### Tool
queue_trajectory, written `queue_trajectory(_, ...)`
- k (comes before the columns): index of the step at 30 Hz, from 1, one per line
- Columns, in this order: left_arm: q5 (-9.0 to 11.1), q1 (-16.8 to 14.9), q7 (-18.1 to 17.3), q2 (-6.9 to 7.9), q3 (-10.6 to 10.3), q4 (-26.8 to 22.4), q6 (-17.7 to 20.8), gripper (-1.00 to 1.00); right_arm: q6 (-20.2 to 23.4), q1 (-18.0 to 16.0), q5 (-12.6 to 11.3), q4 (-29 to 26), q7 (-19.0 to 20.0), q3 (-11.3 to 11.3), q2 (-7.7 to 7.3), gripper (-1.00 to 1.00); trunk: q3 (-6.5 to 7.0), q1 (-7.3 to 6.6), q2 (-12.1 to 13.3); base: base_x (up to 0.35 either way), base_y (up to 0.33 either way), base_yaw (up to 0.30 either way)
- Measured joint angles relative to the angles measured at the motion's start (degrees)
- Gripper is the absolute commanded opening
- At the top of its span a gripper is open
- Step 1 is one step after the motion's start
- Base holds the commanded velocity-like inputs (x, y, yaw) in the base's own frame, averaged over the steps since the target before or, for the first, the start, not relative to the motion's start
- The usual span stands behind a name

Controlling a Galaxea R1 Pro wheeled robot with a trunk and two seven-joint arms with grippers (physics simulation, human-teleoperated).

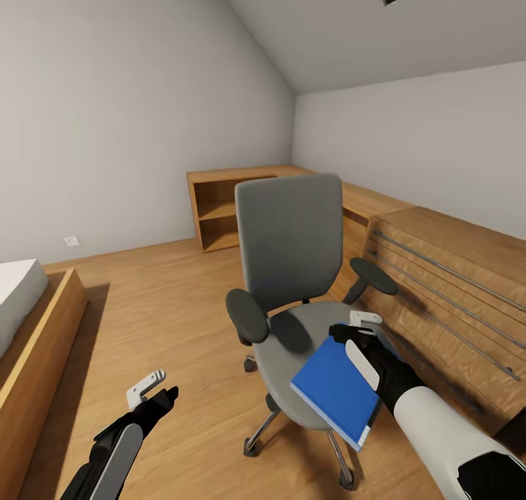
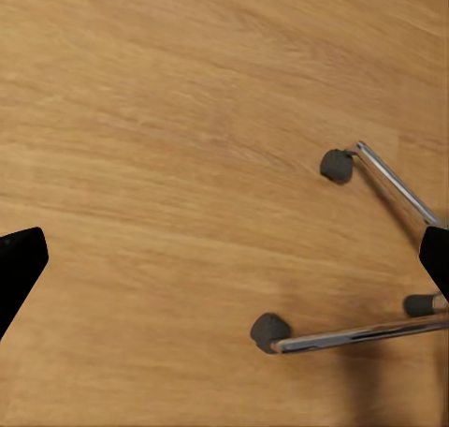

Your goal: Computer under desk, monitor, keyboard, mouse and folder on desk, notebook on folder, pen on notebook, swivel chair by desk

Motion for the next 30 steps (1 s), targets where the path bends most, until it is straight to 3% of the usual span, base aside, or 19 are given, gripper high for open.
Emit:
queue_trajectory(18, 0.1, 0.0, 0.0, -0.01, 0.0, 0.0, 0.0, 1.0, 0.3, 0.0, -0.1, -0.9, -0.1, 0.0, -0.06, 1.0, 4.36, -3.95, 7.2, 0.0, 0.0, 0.0)
queue_trajectory(23, 0.1, 0.0, 0.0, -0.01, 0.0, 0.0, 0.0, 1.0, 2.4, 1.5, -0.2, -8.4, -0.3, -0.1, -0.22, 1.0, 5.27, -5.05, 9.2, 0.0, 0.0, 0.0)
queue_trajectory(26, 0.1, 0.0, 0.0, -0.01, 0.0, 0.0, 0.0, 1.0, 6.3, 5.9, -0.1, -17.8, -1.5, -0.1, -0.26, 1.0, 5.81, -5.71, 10.4, 0.0, 0.0, 0.0)
queue_trajectory(30, 0.0, 0.0, 0.0, -0.01, 0.0, 0.0, 0.0, 1.0, 9.3, 10.1, -0.8, -28.1, -8.1, -0.1, -0.28, 1.0, 6.53, -6.59, 12.0, 0.0, 0.0, 0.0)
